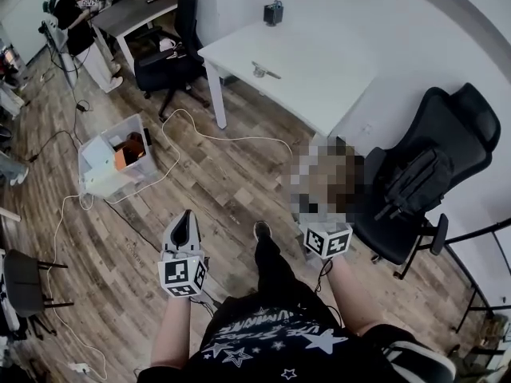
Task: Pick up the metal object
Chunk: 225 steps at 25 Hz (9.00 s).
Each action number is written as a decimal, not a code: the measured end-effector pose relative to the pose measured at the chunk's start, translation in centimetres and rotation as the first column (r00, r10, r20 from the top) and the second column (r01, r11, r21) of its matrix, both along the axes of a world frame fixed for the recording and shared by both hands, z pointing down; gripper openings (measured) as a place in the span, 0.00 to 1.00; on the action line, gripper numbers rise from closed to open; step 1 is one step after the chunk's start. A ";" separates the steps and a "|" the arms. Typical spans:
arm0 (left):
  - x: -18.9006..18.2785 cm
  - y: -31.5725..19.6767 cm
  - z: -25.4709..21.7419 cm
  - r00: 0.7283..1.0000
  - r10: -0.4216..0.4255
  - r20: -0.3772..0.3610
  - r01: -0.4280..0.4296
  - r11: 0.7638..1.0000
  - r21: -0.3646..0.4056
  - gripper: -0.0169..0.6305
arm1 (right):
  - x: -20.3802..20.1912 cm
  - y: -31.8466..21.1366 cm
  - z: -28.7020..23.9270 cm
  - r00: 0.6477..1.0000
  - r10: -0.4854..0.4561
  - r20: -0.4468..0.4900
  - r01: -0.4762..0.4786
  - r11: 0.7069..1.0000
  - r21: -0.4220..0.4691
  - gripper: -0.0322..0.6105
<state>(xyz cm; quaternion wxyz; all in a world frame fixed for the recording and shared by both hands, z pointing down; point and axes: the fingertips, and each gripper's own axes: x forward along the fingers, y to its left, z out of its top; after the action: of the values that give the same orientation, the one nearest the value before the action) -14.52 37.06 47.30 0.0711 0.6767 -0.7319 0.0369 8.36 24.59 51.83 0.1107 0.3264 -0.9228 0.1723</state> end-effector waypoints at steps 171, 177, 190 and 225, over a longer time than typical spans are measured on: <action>-0.9 -75.3 3.6 0.412 0.557 0.722 -0.469 0.808 -0.356 0.06 | -4.3 -60.3 2.2 0.926 0.378 -0.004 -0.374 0.916 -0.145 0.13; -2.2 -71.3 2.0 0.586 0.523 0.619 -0.401 0.851 -0.339 0.06 | -4.5 -58.0 1.0 0.948 0.318 0.017 -0.313 0.941 -0.126 0.13; -3.2 -59.2 0.1 0.823 0.380 0.423 -0.283 0.919 -0.275 0.06 | -3.6 -48.1 0.1 0.980 0.197 0.023 -0.194 0.977 -0.092 0.13; -0.7 -40.5 2.0 0.969 0.165 0.184 -0.113 0.958 -0.265 0.06 | -1.1 -34.6 1.0 0.998 0.037 0.044 -0.032 0.995 -0.092 0.13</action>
<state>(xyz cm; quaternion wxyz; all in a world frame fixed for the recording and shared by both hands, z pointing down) -15.23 -3.43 49.27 0.0784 0.7048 -0.6749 0.2040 7.26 -10.05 52.86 0.1015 0.3330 -0.9105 0.2234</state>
